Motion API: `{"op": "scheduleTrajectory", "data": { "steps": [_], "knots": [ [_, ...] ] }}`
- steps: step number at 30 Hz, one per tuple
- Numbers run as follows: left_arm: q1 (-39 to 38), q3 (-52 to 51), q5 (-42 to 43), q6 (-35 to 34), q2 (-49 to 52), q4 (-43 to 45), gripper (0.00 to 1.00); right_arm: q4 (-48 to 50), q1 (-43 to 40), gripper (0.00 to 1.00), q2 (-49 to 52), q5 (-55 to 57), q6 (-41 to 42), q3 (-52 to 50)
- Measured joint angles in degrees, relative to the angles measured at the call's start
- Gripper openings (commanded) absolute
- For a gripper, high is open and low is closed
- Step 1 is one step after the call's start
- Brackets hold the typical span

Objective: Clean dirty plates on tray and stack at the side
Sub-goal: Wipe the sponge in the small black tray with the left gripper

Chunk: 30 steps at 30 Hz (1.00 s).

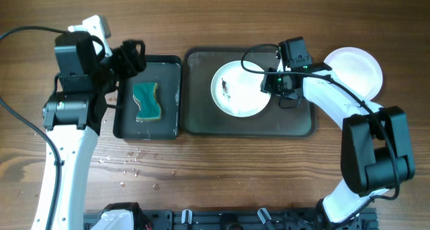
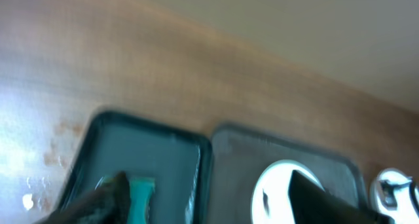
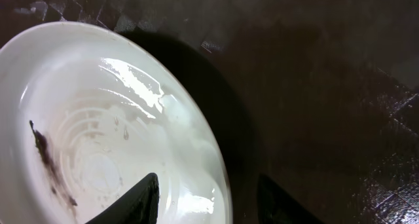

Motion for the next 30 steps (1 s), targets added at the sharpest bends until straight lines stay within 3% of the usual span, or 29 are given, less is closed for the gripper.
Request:
{"op": "scheduleTrajectory", "data": {
  "steps": [11, 16, 30],
  "knots": [
    [-0.28, -0.07, -0.13, 0.2, 14.62, -15.56, 0.64, -0.11, 0.0, 0.49, 0.0, 0.22, -0.61, 0.0],
    [-0.28, -0.07, -0.63, 0.24, 21.62, -16.52, 0.7, -0.13, 0.0, 0.49, 0.0, 0.22, -0.66, 0.0],
    [-0.31, -0.07, -5.95, 0.2, 30.1, -14.1, 0.62, -0.13, 0.0, 0.5, 0.0, 0.22, -0.66, 0.0]
  ]
}}
